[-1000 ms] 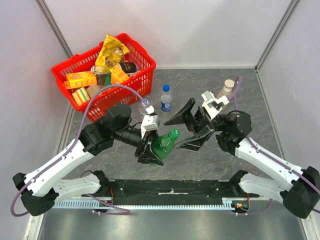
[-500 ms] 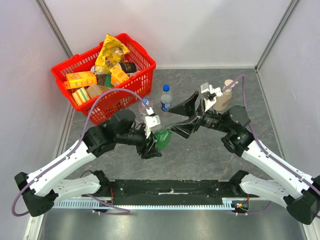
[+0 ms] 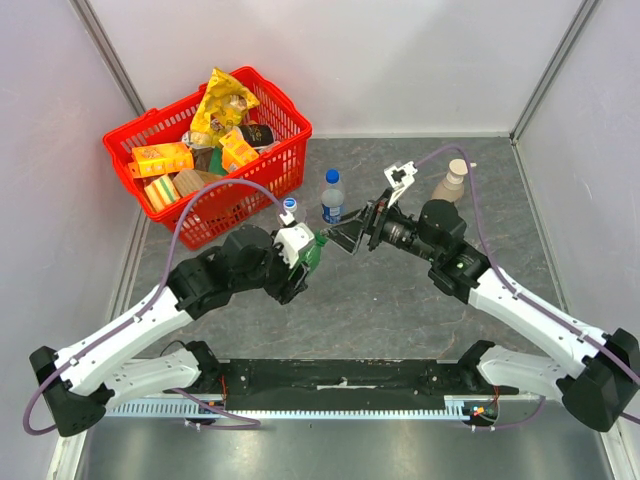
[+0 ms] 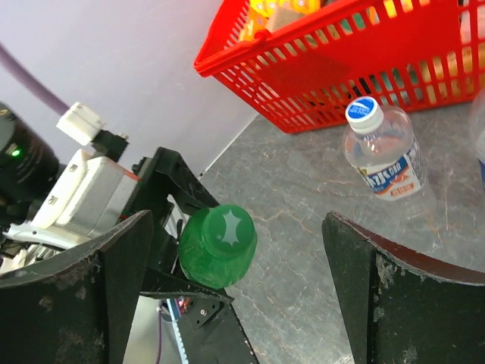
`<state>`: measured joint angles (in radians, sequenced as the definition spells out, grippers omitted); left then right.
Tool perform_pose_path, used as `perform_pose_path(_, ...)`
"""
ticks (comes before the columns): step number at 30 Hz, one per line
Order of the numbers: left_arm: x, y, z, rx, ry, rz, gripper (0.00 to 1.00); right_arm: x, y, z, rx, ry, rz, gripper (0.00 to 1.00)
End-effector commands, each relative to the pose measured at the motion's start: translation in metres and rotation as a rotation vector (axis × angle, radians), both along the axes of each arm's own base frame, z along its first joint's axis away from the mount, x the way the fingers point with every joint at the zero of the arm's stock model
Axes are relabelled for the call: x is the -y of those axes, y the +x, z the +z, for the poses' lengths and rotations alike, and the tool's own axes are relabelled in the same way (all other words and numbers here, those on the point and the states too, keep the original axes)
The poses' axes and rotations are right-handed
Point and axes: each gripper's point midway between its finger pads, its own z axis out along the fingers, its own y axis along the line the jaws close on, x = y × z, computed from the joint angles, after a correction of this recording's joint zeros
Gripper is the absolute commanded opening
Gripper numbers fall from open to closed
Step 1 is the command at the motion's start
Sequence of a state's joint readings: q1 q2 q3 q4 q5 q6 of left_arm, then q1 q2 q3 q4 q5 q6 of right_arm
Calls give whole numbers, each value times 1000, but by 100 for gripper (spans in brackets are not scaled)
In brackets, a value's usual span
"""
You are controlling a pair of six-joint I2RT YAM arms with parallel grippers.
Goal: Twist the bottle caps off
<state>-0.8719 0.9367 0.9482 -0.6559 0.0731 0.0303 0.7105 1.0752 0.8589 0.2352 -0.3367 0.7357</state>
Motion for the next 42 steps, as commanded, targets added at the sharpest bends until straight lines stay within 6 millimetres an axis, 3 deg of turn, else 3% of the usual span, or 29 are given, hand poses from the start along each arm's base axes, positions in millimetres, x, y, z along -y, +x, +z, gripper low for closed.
perform_pose_path(1, -12, 21, 6, 85, 15, 116, 44, -4, 11, 3, -79, 36, -46, 97)
perform_pose_path(11, -15, 29, -9, 68, 72, 158, 44, -23, 13, -23, -196, 81, 15, 82)
perform_pose_path(16, -12, 28, -13, 52, 77, 147, 44, -36, 14, -36, -250, 113, 73, 62)
perform_pose_path(26, -13, 28, -13, 56, 71, 148, 44, -42, 14, -42, -286, 127, 98, 37)
perform_pose_path(33, -11, 27, -15, 49, 76, 143, 44, -43, 11, -46, -283, 111, 111, 0)
perform_pose_path(37, -10, 26, -12, 47, 67, 132, 43, -42, 9, -44, -244, 103, 126, 0)
perform_pose_path(42, -8, 18, -2, 49, 31, 100, 42, -41, -2, -23, -125, 112, 189, 0)
